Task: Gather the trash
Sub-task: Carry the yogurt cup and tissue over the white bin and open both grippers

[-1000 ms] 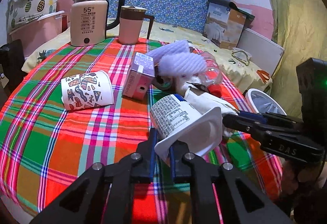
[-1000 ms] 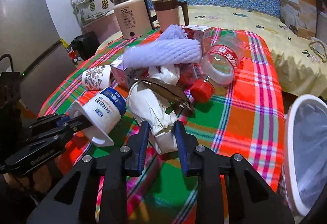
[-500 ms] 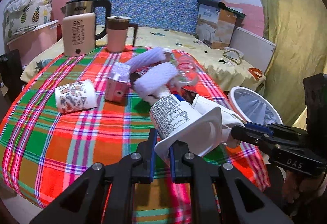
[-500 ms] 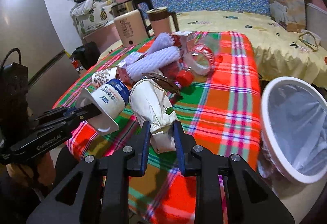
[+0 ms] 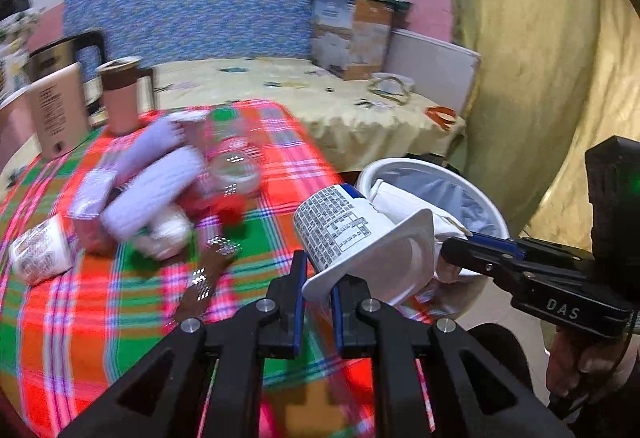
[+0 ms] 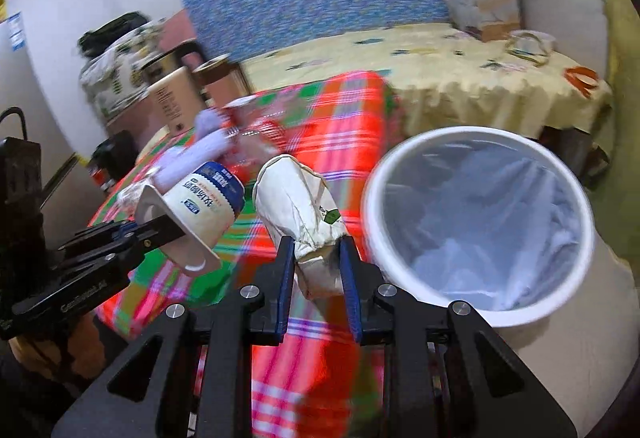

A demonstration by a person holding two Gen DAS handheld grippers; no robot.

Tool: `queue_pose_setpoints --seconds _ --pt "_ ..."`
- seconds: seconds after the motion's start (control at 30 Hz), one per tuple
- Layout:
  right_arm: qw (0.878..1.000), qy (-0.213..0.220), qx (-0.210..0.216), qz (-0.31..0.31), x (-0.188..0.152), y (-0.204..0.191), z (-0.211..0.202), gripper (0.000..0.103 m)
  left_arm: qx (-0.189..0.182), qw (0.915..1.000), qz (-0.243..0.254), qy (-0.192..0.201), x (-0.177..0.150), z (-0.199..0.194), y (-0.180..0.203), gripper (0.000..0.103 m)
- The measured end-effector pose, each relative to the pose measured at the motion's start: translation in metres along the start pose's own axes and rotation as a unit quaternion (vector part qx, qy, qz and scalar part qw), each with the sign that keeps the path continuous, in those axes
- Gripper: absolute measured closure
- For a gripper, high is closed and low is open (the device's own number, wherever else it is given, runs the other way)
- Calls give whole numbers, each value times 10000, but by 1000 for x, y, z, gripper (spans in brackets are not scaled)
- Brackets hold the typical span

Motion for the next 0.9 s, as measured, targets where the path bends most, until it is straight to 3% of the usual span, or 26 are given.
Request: queue_pose_setpoints --seconds 0.37,0.8,0.9 --pt "9935 -14 -928 655 -5 69 -15 78 -497 9970 508 -298 24 59 61 91" --pt "9883 -313 -1117 994 -12 98 -7 74 -716 9926 733 -653 27 98 90 91" --pt "9881 -326 -1127 993 -13 98 -8 73 -728 9923 739 -682 25 100 90 84"
Point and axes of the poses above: each gripper's, at about its wrist camera, not at the fingertips, and z roughly the way its jaws point, y to its right, x to its top, the point moved 4 cm from there along z, roughly the way its jaws point, and after that the axes turned 4 degrees about -y, right-handed, at the moved point
